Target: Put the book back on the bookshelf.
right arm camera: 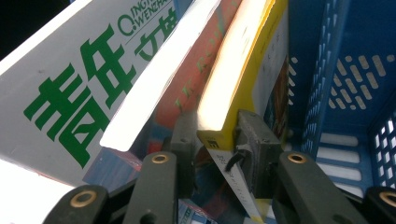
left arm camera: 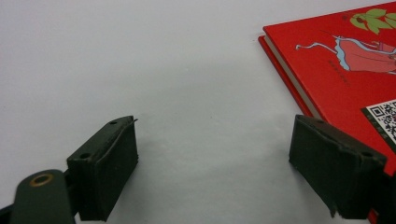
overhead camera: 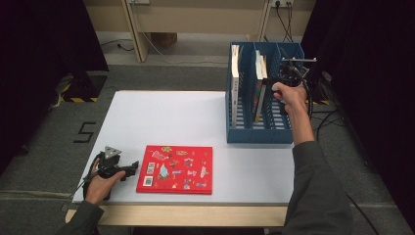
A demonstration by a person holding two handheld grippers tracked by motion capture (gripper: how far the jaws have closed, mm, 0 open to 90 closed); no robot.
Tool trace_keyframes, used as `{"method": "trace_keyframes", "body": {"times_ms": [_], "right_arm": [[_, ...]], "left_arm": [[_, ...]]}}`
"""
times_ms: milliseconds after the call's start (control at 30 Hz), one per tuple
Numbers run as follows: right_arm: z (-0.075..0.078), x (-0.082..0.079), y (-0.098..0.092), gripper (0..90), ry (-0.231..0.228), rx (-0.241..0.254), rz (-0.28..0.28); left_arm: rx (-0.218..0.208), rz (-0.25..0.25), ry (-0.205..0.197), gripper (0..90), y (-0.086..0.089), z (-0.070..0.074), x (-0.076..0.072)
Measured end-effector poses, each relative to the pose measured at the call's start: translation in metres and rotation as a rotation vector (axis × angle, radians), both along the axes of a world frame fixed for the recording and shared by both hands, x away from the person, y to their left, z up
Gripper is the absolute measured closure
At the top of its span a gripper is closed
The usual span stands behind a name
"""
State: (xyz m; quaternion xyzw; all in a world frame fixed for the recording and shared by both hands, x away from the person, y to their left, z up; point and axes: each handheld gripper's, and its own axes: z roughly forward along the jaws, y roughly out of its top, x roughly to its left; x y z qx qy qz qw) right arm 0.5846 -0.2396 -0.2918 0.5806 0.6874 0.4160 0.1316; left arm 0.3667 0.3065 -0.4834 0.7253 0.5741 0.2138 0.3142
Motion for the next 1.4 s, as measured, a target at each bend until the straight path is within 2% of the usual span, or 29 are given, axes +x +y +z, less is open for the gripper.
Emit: {"method": "trace_keyframes", "body": {"times_ms": [100, 133, 300, 400, 600, 700, 833, 900, 1033, 1133, 1267, 1400], "right_arm": [[0.0, -0.001, -0.004, 68.9, 0.0, 0.007, 0.006], [0.001, -0.001, -0.004, 66.0, 0.006, 0.013, 0.008], [0.005, -0.004, -0.01, 57.8, 0.007, -0.005, -0.005], [0.007, -0.006, -0.013, 56.2, 0.0, -0.004, -0.004], [0.018, -0.017, -0.014, 51.8, -0.033, -0.042, 0.01], [0.022, -0.024, -0.014, 48.7, -0.044, -0.092, 0.018], [0.027, -0.034, -0.013, 47.5, -0.051, -0.113, 0.033], [0.027, -0.041, -0.012, 46.0, -0.064, -0.105, 0.052], [0.023, -0.058, -0.006, 44.2, -0.069, -0.129, 0.098], [0.017, -0.07, -0.001, 42.6, -0.073, -0.112, 0.128], [0.008, -0.082, 0.005, 41.1, -0.069, -0.126, 0.157], [0.0, -0.092, 0.008, 37.9, -0.066, -0.111, 0.174]], "left_arm": [[0.001, -0.002, 0.0, 14.4, 0.0, 0.0, 0.0], [0.001, -0.002, 0.0, 14.3, 0.0, 0.0, 0.0], [0.001, -0.001, 0.0, 14.4, 0.0, 0.0, 0.0], [0.001, -0.002, -0.001, 14.4, 0.0, 0.0, 0.0], [0.001, -0.001, 0.0, 14.3, 0.0, 0.0, 0.0], [-0.001, 0.0, -0.001, 14.3, 0.0, 0.0, 0.0], [-0.001, -0.001, 0.0, 14.3, 0.0, 0.0, 0.0], [0.001, -0.004, 0.002, 14.3, 0.001, 0.0, 0.0], [0.002, -0.005, 0.004, 14.3, 0.001, 0.0, 0.0], [0.002, -0.005, 0.004, 14.3, 0.001, 0.0, 0.0], [0.0, -0.005, 0.004, 14.3, 0.001, 0.0, 0.0], [0.0, -0.005, 0.005, 14.3, 0.001, 0.0, 0.0]]}}
